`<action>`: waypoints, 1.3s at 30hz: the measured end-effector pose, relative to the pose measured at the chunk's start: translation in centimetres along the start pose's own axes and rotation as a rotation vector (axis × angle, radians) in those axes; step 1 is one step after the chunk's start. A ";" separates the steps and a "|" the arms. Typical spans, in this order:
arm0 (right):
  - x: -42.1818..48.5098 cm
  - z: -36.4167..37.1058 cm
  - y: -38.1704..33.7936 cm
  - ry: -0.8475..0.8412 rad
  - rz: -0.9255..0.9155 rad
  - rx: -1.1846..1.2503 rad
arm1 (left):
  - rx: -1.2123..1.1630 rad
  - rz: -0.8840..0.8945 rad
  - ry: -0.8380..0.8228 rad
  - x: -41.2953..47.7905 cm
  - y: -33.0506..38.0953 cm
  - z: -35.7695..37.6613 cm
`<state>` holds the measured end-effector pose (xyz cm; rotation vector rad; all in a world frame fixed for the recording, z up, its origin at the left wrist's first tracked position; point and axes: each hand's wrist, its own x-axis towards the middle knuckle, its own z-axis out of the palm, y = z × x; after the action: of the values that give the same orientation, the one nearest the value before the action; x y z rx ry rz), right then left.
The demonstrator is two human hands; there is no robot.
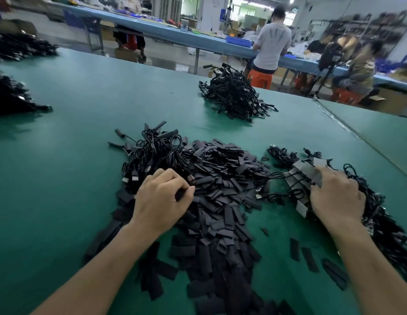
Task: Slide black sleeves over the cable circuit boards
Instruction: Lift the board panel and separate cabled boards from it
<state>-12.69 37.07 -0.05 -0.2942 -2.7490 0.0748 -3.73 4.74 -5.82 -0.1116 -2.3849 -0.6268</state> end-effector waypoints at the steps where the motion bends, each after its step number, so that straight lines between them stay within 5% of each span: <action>1: 0.0 0.2 0.1 0.025 -0.013 0.006 | 0.011 0.001 -0.005 -0.2 0.0 0.1; 7: 1.6 0.2 0.6 -0.025 -0.046 0.205 | 0.028 0.028 -0.027 -0.1 0.4 0.2; 12: 2.6 -1.2 0.9 0.205 -0.147 0.330 | 0.028 0.024 -0.026 -0.3 0.4 0.4; 21: 6.1 -4.3 -2.1 0.304 -0.300 0.373 | 0.042 0.015 -0.053 -0.2 0.3 0.7; 29: 9.7 -8.2 -5.5 0.558 -0.388 0.784 | 0.055 0.028 -0.044 -0.1 0.2 0.7; 33: 9.4 -8.5 -7.4 0.507 -0.403 0.881 | 0.058 0.046 -0.034 -0.1 0.1 0.6; 39: 7.4 -6.9 -9.2 0.194 -0.353 0.937 | 0.065 0.047 -0.048 -0.1 0.0 0.6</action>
<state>-18.70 29.75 9.84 0.4103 -2.2256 1.1110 -4.00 5.05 -6.32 -0.1549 -2.4392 -0.5293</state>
